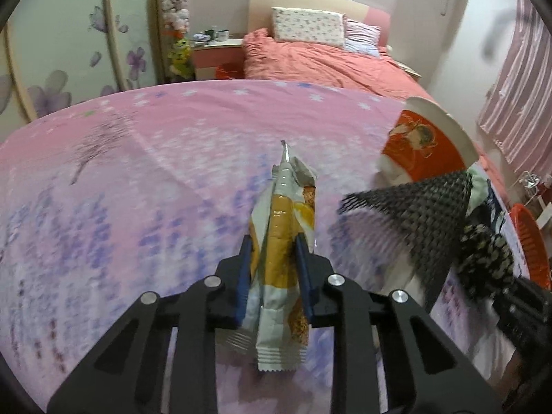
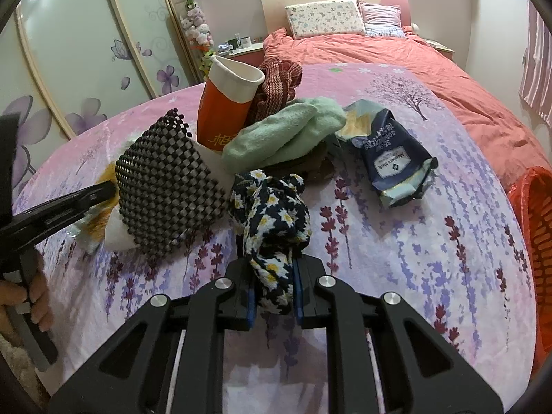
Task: Collect trash
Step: 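Regrip and lift the snack wrapper with the left gripper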
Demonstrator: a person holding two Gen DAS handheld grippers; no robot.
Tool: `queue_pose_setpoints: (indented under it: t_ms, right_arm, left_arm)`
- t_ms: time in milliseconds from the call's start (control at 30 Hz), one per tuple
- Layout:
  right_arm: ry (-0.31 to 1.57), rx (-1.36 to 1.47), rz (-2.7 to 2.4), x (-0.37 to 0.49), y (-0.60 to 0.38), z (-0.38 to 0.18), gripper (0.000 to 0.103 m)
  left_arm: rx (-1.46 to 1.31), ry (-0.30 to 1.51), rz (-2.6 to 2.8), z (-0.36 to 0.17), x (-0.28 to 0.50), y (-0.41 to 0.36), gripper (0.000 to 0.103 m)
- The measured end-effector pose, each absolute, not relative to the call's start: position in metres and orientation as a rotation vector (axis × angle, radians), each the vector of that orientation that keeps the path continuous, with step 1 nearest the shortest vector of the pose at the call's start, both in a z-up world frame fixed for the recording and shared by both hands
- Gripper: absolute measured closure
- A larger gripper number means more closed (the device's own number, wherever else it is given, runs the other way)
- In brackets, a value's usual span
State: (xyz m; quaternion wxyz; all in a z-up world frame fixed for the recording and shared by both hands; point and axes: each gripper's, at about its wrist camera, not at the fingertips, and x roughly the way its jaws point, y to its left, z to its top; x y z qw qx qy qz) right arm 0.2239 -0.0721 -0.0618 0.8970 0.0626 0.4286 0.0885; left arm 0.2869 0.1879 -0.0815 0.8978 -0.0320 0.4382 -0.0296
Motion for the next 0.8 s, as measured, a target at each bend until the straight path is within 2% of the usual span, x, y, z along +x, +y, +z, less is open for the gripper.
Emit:
queue_pose_setpoints:
  t_ms: [100, 333, 800]
  right_arm:
    - [0.887, 0.116, 0.186, 0.215, -0.075, -0.061, 0.087]
    - [0.888, 0.134, 0.188, 0.206, -0.082, -0.062, 0.087]
    - [0.889, 0.029, 0.136, 0.206, -0.064, -0.063, 0.086]
  left_arm:
    - [-0.080, 0.913, -0.066, -0.081, 0.265, 0.200, 0.078]
    - [-0.091, 0.906, -0.069, -0.087, 0.244, 0.196, 0.059]
    - [0.034, 0.911, 0.006, -0.090, 0.250, 0.171, 0.054]
